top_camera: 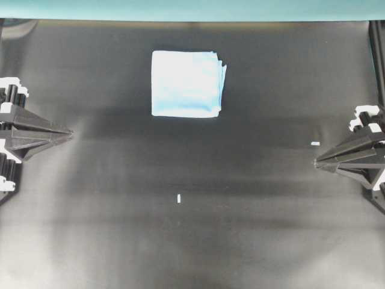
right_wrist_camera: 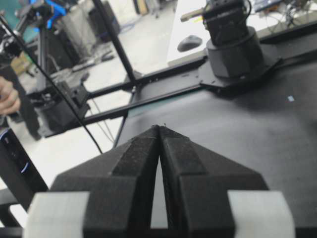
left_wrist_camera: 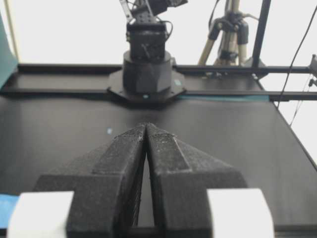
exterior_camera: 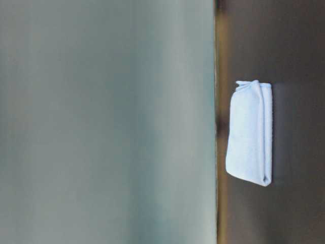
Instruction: Push a blue cloth with the left arm to wipe the desk.
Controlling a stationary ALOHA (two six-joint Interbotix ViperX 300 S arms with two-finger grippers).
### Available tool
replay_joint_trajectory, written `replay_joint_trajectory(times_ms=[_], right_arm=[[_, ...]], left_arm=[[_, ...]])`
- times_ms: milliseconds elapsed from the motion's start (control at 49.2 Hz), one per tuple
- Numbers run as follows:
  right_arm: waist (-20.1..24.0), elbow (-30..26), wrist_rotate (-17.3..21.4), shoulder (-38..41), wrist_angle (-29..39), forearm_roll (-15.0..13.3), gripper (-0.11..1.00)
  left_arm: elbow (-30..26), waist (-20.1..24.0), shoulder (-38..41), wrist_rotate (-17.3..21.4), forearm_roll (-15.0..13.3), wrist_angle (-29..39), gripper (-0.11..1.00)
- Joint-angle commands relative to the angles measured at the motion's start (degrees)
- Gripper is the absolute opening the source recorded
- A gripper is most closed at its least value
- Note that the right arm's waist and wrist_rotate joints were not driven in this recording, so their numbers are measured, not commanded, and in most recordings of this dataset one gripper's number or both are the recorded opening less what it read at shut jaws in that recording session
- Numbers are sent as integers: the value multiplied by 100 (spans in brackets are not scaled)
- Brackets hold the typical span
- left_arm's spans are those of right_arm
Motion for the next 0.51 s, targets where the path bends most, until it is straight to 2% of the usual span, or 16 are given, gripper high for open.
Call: replay_joint_trajectory(times_ms=[0, 61, 122, 285, 488], right_arm=[[0, -123, 0, 70, -53, 9, 3], [0, -105, 0, 70, -26, 9, 7], [0, -97, 0, 62, -9, 9, 1], [0, -97, 0, 35, 0, 9, 0], [0, -62, 0, 105, 229, 9, 0]], left_arm=[[-141, 9, 352, -88, 220, -62, 6], [-290, 44, 703, -123, 220, -79, 6], [-457, 114, 1028, -132, 220, -114, -1], [-853, 413, 1898, -141, 220, -378, 0], [-1362, 844, 2848, -149, 220, -396, 0]])
